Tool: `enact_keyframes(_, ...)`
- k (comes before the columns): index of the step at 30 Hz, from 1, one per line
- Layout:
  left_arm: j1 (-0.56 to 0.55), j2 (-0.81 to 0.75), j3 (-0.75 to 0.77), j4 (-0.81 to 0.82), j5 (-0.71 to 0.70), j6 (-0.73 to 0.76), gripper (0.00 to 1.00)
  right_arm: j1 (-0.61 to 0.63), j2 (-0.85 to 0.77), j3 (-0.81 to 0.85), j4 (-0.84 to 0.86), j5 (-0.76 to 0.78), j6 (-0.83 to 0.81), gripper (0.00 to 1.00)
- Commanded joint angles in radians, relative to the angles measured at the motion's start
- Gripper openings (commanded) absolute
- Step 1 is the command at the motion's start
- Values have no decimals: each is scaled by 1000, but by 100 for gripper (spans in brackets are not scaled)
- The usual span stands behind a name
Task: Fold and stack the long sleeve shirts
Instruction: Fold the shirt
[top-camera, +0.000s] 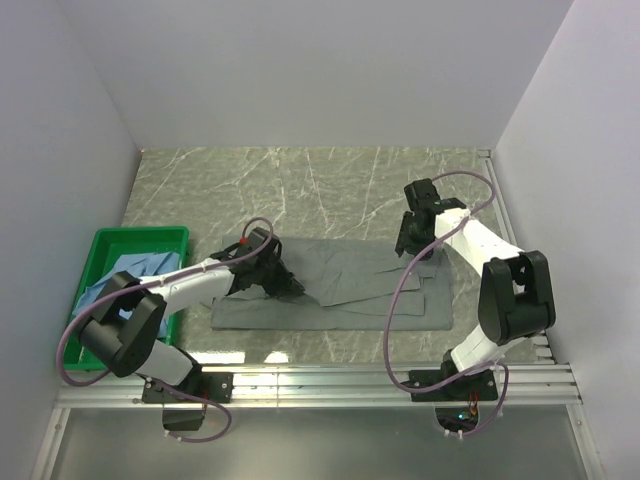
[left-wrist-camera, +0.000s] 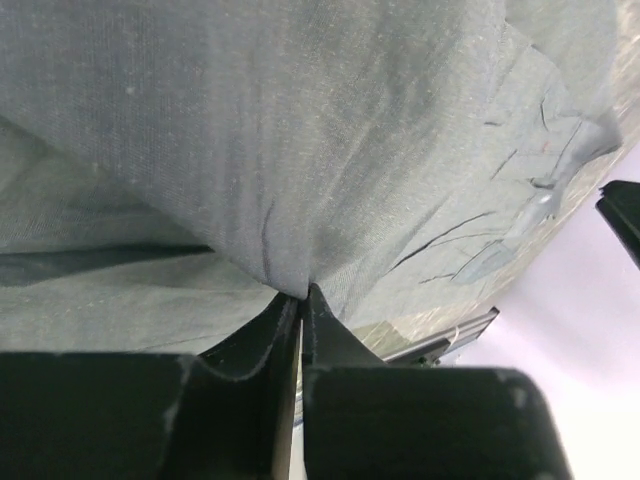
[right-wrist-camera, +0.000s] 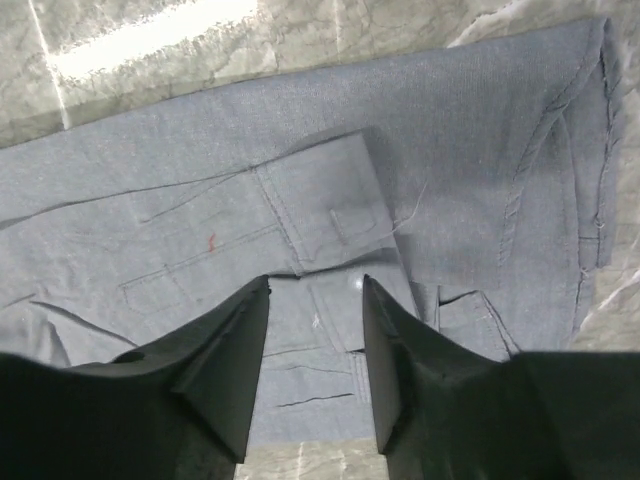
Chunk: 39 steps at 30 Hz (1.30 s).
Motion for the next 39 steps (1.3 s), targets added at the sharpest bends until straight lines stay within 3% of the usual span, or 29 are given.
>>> enact_keyframes(1,9,-6,-6,-14,74,31,12,-5,-33,51,29,23,7,51)
enact_keyframes(4,14,-15,14,-46,81,57,32,-2,-103,35,71,8,4,51)
enact_keyframes(8,15,-108,64,-115,-3,114,69,11,-211,-18,161,-84,-22,52)
enact_keyframes(11,14,-174,95,-173,-56,160,76,40,-280,-64,276,-260,-44,52)
enact_keyframes(16,44,-238,137,-200,-174,246,66,183,-326,-140,411,-458,-68,52)
enact_keyframes(22,162,-181,140,-126,-189,358,54,352,-187,-121,523,-619,-105,52)
enact_keyframes(30,221,-70,46,-83,-238,323,34,480,138,48,300,-675,-275,50)
enact_keyframes(39,357,-138,-156,-74,-252,211,22,508,206,30,137,-598,-389,50)
